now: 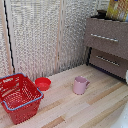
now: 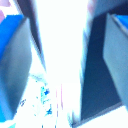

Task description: Shift your gripper thoughtfully near the cereal snack bar. Tenderly grip the snack bar with your precision device. Carefully hover the precision device above the first drawer installation and invite the snack bar to descend into the first drawer installation.

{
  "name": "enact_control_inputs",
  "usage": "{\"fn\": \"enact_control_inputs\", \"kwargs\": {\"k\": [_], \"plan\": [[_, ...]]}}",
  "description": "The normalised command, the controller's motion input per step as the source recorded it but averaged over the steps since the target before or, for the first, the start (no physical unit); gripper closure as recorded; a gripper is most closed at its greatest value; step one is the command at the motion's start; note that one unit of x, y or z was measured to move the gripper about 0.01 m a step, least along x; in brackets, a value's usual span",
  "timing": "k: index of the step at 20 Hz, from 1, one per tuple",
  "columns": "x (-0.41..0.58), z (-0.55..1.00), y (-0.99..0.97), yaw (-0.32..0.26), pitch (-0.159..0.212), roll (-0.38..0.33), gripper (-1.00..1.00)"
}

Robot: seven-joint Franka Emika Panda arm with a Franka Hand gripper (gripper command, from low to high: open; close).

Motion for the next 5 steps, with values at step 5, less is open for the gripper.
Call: {"fn": "enact_control_inputs", "kwargs": {"k": [5], "plan": [[0.055,0.24,0.06,0.021,0.000,-0.004,-1.00]]}}
